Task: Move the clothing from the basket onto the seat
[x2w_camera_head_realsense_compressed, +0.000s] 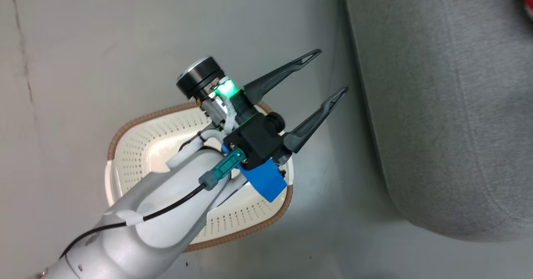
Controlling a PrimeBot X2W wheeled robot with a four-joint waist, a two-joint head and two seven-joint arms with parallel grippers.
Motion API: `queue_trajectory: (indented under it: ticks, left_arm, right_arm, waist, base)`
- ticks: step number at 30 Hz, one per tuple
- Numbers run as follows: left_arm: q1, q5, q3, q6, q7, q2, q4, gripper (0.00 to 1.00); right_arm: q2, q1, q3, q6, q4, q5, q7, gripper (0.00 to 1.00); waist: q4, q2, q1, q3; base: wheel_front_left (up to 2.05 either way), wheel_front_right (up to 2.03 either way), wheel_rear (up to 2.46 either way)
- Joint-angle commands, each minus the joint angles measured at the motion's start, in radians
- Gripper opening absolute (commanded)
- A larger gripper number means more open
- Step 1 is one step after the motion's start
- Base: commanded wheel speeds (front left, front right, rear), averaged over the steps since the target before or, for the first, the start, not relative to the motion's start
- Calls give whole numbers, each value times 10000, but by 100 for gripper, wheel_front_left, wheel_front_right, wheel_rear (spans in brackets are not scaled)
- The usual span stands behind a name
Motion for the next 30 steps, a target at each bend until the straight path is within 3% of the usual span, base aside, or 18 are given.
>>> queue_trajectory:
  ticks: [1,12,19,24,30]
  left_arm:
    - [450,-112,283,136,-26,-39,-28,100]
    - [2741,-317,2187,682,-26,44,-191,100]
    - [4233,-179,4210,1080,-26,16,-395,100]
    - [5154,-122,5518,1133,-26,10,-487,100]
    - [5973,4,6652,1074,-26,-39,-492,100]
  right_arm:
    - [213,713,219,3,-324,-42,-4,100]
    - [1019,3017,821,1,-2765,-340,-4,100]
    - [2039,4218,1228,3,-4704,-884,-3,100]
    - [2679,4760,1663,1,-5125,-1225,-4,100]
    - [3010,5195,2130,3,-5137,-1461,-4,100]
  waist:
    - [-80,0,0,-981]
    - [373,0,0,-2963]
    - [1306,0,0,-4052]
    - [1729,0,0,-4672]
    - [1983,0,0,-5091]
  base:
    - [0,0,0]
    - [0,0,0]
    - [0,0,0]
    - [0,0,0]
    - [0,0,0]
